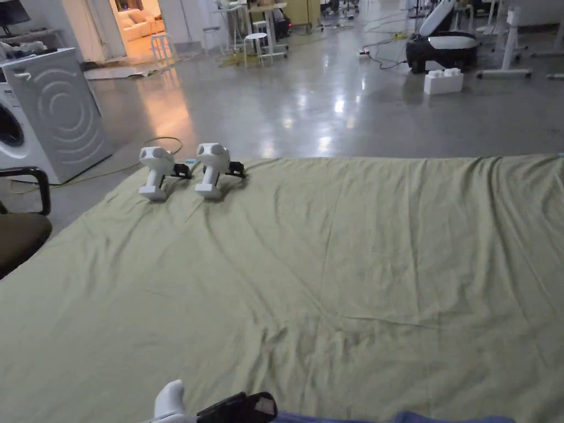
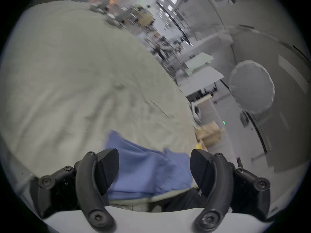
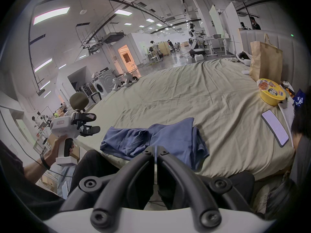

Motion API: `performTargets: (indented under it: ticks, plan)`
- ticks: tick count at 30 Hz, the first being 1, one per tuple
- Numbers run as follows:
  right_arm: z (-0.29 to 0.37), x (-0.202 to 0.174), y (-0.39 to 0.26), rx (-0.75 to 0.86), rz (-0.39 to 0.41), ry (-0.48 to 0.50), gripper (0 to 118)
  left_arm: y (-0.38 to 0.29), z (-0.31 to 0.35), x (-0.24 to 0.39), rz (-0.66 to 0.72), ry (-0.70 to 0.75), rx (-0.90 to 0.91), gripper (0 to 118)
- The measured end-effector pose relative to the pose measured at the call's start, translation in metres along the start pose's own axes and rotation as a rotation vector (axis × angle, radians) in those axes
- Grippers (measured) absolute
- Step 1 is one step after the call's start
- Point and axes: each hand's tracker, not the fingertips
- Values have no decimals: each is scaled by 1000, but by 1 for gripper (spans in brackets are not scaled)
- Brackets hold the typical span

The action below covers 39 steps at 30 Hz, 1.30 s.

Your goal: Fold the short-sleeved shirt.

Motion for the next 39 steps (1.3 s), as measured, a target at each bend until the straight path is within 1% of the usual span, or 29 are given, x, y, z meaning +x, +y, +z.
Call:
performTargets:
  ticks: [2, 3, 7, 9, 10, 11, 12, 13, 14, 16, 17, 19, 20, 22, 23, 24, 26, 27, 28, 29, 31, 33, 34, 35, 37, 38, 39]
  plan:
    - [2, 0, -1, -7, 10, 3, 4, 1, 0, -25, 126, 11, 29, 97]
    - [2, -1, -2, -8, 13, 1, 4, -1, -4, -35, 184, -18, 29, 97]
    - [8, 2, -6, -21, 0, -19, 4, -19, -43, -61, 299, -125, -78, 97]
    - [13, 5, -7, -22, -10, -34, 4, -34, -64, -71, 395, -201, -118, 96]
    - [15, 6, -8, -23, -16, -43, 4, -41, -69, -72, 430, -216, -105, 93]
    - [17, 7, -8, -22, -22, -55, 5, -44, -68, -71, 432, -211, -58, 84]
    - [20, 9, -9, -20, -29, -63, 5, -45, -66, -69, 413, -190, -53, 55]
    - [21, 13, -11, -20, -36, -68, 5, -45, -66, -69, 399, -160, -55, 16]
    - [22, 15, -12, -19, -51, -71, 5, -47, -65, -69, 363, -105, -79, 17]
    - [22, 19, -12, -22, -78, -66, 5, -46, -62, -74, 390, -138, -88, 17]
    - [20, 19, -12, -25, -81, -65, 5, -45, -60, -72, 403, -160, -75, 17]
    - [19, 17, -12, -27, -80, -77, 5, -42, -57, -67, 362, -164, -87, 17]
    - [18, 16, -12, -28, -77, -79, 5, -42, -56, -65, 318, -131, -76, 16]
    - [16, 17, -13, -28, -75, -71, 5, -42, -55, -62, 339, -127, -95, 16]
    - [15, 15, -13, -27, -72, -69, 5, -43, -51, -58, 329, -104, -70, 16]
    - [14, 14, -13, -28, -71, -67, 5, -41, -46, -55, 340, -129, -62, 16]
    - [13, 12, -12, -30, -68, -59, 5, -32, -28, -52, 349, -189, 38, 16]
    - [11, 11, -11, -36, -66, -56, 5, -25, -18, -49, 345, -201, 47, 16]
    - [11, 10, -11, -40, -59, -54, 5, -18, -11, -46, 317, -194, 32, 16]
    - [12, 13, -11, -41, -52, -51, 5, -11, 1, -37, 242, -155, 67, 16]
    - [11, 13, -11, -45, -46, -43, 5, 5, 21, -20, 176, -153, 58, 16]
    - [8, 17, -14, -44, -50, -35, 5, 12, 27, 4, 88, -148, 68, 16]
    - [6, 19, -14, -46, -57, -30, 5, 15, 24, 15, 38, -124, 40, 16]
    - [5, 20, -15, -49, -65, -28, 5, 11, 15, 29, 16, -141, 22, 16]
    - [4, 20, -15, -44, -75, -35, 5, -7, -16, 50, 75, -238, -46, 16]
    - [5, 20, -15, -40, -80, -34, 5, -17, -36, 63, 77, -271, -88, 16]
    - [7, 21, -16, -33, -83, -33, 5, -29, -58, 77, 45, -268, -123, 16]
